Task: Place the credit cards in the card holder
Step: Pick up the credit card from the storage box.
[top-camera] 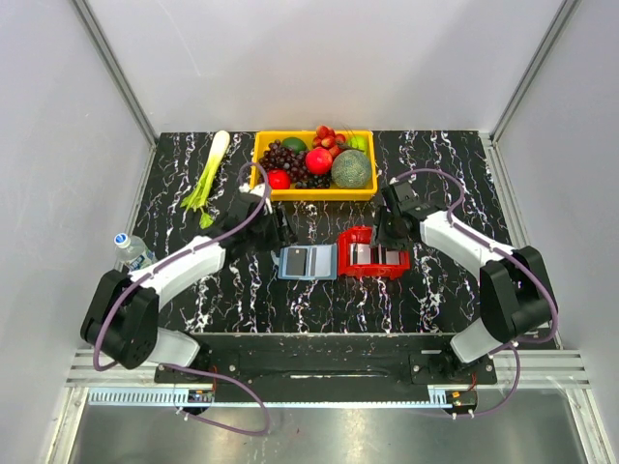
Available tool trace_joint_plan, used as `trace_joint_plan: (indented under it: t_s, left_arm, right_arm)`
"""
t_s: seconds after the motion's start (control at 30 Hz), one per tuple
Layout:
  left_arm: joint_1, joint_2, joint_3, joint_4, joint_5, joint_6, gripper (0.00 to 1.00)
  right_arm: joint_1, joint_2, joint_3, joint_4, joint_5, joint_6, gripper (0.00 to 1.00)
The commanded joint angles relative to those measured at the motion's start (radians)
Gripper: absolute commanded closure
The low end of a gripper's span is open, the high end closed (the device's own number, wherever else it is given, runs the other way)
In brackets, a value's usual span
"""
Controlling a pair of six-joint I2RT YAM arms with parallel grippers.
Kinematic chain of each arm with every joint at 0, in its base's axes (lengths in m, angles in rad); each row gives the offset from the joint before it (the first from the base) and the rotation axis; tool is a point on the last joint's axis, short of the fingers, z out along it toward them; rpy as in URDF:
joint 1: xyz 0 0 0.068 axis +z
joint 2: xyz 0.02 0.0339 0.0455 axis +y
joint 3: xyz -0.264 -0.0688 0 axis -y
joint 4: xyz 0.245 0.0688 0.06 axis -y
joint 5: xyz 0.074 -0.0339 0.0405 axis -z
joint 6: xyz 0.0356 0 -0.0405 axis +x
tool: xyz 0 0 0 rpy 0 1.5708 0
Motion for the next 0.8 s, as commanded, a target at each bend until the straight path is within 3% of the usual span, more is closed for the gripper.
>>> trace_joint_plan:
  t_s: [0.0, 0.23, 0.47, 0.77]
  left_arm:
    - [-0.009, 0.069, 0.162, 0.043, 0.101, 0.075, 0.37]
    - [-0.065, 0.192, 0.285, 0.059, 0.169, 0.084, 0.37]
    - [-0.114, 0.3, 0.365, 0.05, 0.196, 0.091, 0.36]
    - [-0.193, 0.442, 0.471, 0.023, 0.201, 0.081, 0.36]
  right_arm:
    - [-0.03, -0.039, -0.032, -0.023, 0.037, -0.025, 0.45]
    - [-0.121, -0.082, -0.069, -0.042, 0.035, -0.131, 0.45]
    - [-0.185, -0.017, -0.017, -0.04, -0.05, -0.228, 0.44]
    - [-0.185, 0.052, 0.003, -0.059, -0.08, -0.179, 0.4]
